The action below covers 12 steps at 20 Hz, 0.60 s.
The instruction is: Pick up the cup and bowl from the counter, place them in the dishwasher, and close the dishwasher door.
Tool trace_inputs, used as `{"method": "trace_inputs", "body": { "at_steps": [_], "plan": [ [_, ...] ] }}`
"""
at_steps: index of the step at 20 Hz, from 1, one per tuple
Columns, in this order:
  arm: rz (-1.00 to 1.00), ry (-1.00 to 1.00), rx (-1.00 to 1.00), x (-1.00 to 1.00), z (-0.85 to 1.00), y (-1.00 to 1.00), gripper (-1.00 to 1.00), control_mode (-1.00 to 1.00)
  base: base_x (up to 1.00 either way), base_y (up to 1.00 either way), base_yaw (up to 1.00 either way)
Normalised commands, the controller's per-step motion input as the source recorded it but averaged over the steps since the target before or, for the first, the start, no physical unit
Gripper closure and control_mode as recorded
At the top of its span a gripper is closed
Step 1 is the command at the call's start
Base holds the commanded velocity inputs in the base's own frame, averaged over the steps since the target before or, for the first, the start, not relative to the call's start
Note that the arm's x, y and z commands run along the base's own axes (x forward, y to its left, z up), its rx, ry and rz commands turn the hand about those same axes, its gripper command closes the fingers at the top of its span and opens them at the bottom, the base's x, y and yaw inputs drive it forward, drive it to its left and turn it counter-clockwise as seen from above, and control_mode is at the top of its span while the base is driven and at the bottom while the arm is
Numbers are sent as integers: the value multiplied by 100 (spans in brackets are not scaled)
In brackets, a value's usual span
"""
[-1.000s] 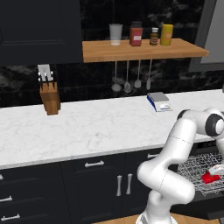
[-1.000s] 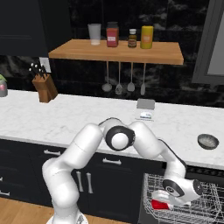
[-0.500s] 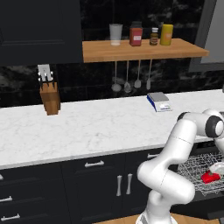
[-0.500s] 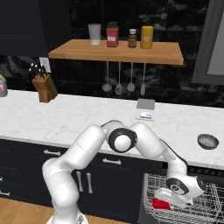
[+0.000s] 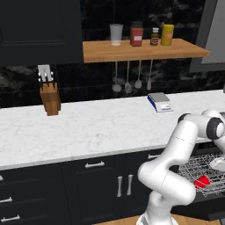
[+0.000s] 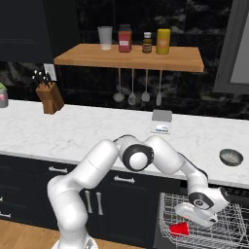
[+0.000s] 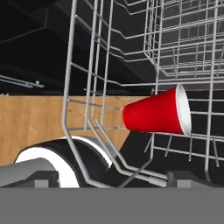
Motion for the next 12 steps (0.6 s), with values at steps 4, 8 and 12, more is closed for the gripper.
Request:
{"method": "trace_inputs", "body": {
  "at_steps": [4,8,12],
  "plan": [
    [-3,-5,-3,3,1,-55,-100,-100,0,0,0],
    [-12,0,-8,0,42,-49,-100,-100,0,0,0],
    [-12,0,-16,5,91,-36,-100,-100,0,0,0]
  ]
}}
